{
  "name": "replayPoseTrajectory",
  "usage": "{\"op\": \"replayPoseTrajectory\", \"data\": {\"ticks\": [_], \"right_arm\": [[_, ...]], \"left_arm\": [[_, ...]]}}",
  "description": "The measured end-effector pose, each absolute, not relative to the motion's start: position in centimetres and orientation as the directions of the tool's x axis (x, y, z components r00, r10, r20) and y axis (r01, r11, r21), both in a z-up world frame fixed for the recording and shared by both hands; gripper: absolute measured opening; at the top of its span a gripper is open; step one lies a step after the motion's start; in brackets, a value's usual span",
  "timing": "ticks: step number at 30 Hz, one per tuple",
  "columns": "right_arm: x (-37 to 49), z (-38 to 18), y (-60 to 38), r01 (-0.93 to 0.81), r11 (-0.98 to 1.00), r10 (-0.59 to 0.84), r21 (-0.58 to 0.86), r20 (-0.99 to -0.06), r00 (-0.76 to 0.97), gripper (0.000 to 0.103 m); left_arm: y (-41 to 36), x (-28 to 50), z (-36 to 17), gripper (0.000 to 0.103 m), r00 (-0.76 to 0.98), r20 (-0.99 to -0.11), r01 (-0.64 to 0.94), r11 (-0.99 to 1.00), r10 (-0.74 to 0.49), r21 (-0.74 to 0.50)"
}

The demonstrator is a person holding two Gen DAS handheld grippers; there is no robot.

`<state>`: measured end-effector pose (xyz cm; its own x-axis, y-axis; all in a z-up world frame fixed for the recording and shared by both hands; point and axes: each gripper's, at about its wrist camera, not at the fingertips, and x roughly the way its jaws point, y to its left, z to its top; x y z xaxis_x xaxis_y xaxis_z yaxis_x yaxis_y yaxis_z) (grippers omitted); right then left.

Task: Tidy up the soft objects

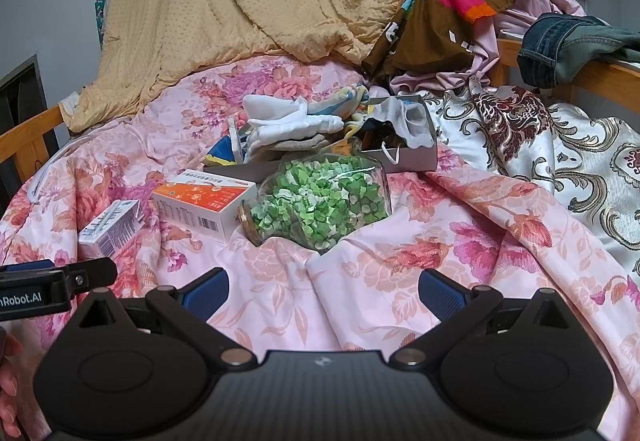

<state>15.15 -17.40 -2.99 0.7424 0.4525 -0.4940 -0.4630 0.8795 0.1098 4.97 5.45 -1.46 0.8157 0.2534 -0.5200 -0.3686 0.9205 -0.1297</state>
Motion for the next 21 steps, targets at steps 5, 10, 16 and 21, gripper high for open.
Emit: {"op": "replayPoseTrajectory", "data": {"ticks": [5,10,16,21], "right_arm": [[15.16,-3.0,-17.35,-0.463,0.88,0.453,0.111,-0.495,0.742,0.103],[15.21,-2.98,-17.36,-0.463,0.879,0.453,0.111,-0.495,0.741,0.103],[15.22,-3.11,-17.31,-0.464,0.879,0.453,0.11,-0.496,0.741,0.103],[15.12,-3.17,-17.28,-0.465,0.878,0.454,0.111,-0.497,0.739,0.103]], "left_arm": [[5.45,4.97,-1.45,0.102,0.816,-0.52,-0.369,0.92,0.253,-0.13],[5.47,4.96,-1.48,0.102,0.816,-0.52,-0.369,0.92,0.253,-0.13],[5.48,4.98,-1.44,0.102,0.816,-0.52,-0.369,0.92,0.253,-0.13],[5.49,5.0,-1.42,0.102,0.815,-0.521,-0.369,0.921,0.253,-0.129]]}}
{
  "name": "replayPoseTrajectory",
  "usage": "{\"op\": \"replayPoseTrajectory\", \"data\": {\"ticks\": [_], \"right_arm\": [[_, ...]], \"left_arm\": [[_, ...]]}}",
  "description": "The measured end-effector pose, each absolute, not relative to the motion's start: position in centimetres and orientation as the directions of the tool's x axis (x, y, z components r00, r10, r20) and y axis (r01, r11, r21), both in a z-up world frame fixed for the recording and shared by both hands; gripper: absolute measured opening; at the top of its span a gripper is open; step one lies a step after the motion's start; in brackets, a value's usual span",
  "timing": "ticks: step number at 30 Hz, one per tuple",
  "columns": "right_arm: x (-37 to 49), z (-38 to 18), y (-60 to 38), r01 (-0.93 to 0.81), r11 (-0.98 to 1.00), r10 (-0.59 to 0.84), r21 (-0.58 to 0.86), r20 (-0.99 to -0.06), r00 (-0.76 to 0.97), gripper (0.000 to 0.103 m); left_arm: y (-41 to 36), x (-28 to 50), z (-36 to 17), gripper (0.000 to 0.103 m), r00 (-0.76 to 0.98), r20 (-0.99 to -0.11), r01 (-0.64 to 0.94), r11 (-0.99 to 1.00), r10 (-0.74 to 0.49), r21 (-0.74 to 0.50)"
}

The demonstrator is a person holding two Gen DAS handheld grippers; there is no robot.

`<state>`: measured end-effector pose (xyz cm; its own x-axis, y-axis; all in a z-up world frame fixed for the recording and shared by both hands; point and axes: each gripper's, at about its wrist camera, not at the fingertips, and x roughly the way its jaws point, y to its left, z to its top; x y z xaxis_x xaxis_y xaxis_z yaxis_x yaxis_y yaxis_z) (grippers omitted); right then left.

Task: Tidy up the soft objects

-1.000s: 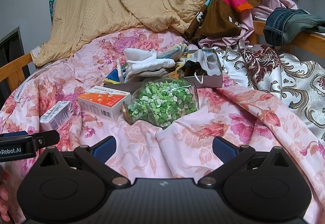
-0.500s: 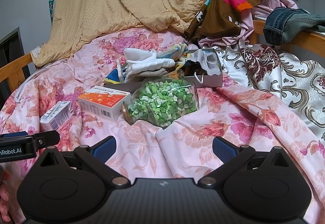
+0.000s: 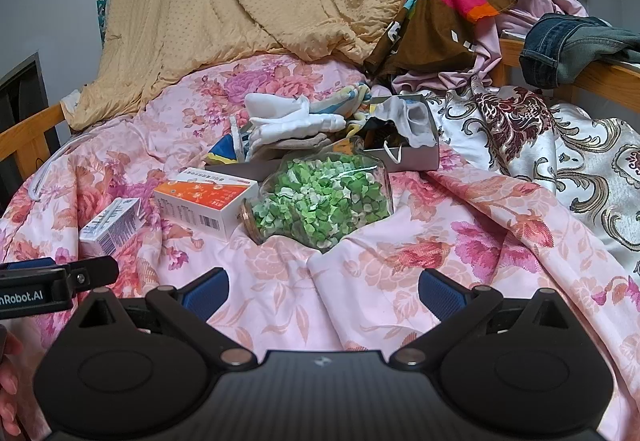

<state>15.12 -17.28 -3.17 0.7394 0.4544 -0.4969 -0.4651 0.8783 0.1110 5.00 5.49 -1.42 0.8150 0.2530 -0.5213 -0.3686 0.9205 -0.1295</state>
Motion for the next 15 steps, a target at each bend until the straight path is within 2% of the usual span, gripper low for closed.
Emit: {"op": "replayPoseTrajectory", "data": {"ticks": [11,15], "right_arm": [[15.09,-3.14,-17.24,-0.465,0.878,0.454,0.112,-0.497,0.739,0.103],[15.07,-3.15,-17.23,-0.465,0.878,0.454,0.111,-0.498,0.739,0.103]], "left_arm": [[5.53,5.07,-1.39,0.102,0.811,-0.526,-0.373,0.919,0.255,-0.129],[5.84,5.0,-1.67,0.102,0.8,-0.56,-0.377,0.907,0.216,-0.189]]}}
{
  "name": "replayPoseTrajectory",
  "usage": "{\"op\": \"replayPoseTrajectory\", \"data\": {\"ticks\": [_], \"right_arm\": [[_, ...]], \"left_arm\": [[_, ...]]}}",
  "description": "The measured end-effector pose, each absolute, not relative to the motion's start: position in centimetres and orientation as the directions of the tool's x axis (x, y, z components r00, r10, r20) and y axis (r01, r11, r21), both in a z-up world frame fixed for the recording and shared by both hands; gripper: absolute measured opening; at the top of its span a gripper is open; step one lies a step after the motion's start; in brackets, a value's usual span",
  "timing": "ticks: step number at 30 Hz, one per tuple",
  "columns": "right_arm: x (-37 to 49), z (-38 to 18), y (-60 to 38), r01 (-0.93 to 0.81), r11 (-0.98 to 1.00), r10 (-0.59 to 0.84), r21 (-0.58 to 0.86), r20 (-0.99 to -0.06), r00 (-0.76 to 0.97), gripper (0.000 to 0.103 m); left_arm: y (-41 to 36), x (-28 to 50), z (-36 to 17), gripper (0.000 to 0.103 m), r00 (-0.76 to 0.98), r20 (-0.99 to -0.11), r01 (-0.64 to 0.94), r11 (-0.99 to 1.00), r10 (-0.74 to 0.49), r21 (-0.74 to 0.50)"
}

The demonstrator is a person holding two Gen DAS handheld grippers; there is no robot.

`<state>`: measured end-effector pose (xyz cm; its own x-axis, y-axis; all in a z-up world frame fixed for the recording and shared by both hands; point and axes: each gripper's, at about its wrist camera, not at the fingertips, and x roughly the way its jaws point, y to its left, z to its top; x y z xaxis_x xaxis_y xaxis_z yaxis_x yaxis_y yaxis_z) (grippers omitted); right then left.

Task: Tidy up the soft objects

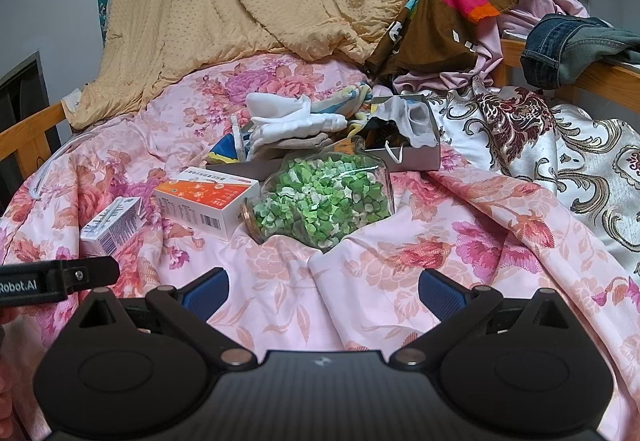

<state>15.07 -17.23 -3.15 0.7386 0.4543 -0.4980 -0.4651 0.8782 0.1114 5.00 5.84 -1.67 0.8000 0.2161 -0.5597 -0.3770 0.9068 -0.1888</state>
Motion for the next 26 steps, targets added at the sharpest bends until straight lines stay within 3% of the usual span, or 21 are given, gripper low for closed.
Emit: {"op": "replayPoseTrajectory", "data": {"ticks": [26], "right_arm": [[15.0,-3.14,-17.04,-0.47,0.876,0.456,0.106,-0.5,0.737,0.103]], "left_arm": [[6.73,5.25,-1.67,0.102,0.763,-0.613,-0.423,0.876,0.206,-0.231]]}}
